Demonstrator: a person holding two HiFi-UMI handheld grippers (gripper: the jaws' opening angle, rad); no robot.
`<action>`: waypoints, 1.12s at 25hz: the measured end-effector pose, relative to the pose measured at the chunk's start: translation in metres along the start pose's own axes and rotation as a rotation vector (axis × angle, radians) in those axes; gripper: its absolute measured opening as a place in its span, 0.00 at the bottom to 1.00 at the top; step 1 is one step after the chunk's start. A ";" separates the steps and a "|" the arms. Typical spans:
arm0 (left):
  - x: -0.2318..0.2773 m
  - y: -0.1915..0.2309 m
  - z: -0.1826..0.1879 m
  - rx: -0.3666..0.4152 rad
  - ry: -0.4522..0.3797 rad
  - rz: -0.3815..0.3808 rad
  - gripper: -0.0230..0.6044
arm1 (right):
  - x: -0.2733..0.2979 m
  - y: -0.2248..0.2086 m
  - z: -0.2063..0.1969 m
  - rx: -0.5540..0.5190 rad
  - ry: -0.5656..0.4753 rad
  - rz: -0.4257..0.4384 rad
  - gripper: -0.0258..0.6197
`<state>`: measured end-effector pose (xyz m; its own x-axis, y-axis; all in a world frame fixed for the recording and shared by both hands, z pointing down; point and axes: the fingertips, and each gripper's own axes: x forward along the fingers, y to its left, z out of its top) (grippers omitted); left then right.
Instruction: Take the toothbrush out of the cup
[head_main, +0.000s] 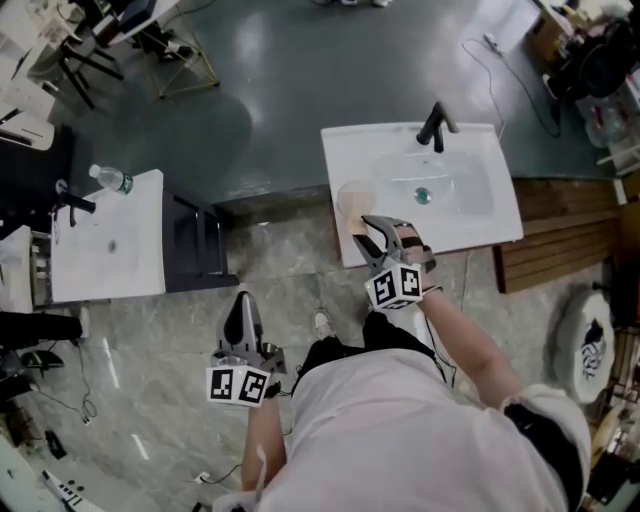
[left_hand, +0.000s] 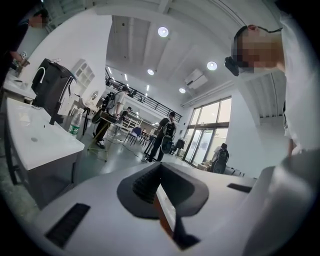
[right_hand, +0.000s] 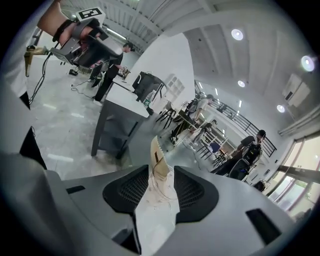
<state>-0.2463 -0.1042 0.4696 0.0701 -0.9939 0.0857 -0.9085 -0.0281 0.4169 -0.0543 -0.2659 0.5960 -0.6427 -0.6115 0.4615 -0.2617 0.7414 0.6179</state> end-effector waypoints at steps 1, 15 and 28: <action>-0.001 0.000 0.001 0.002 -0.003 0.009 0.04 | 0.003 0.000 0.000 -0.003 -0.002 0.002 0.30; 0.001 -0.004 0.007 0.001 -0.034 0.017 0.04 | -0.023 -0.045 0.031 0.210 -0.098 -0.060 0.19; 0.023 -0.024 0.013 0.010 -0.053 -0.058 0.04 | -0.105 -0.123 0.100 0.301 -0.327 -0.175 0.19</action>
<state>-0.2282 -0.1273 0.4498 0.1009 -0.9948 0.0131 -0.9075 -0.0866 0.4109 -0.0267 -0.2648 0.4075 -0.7506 -0.6510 0.1131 -0.5518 0.7118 0.4346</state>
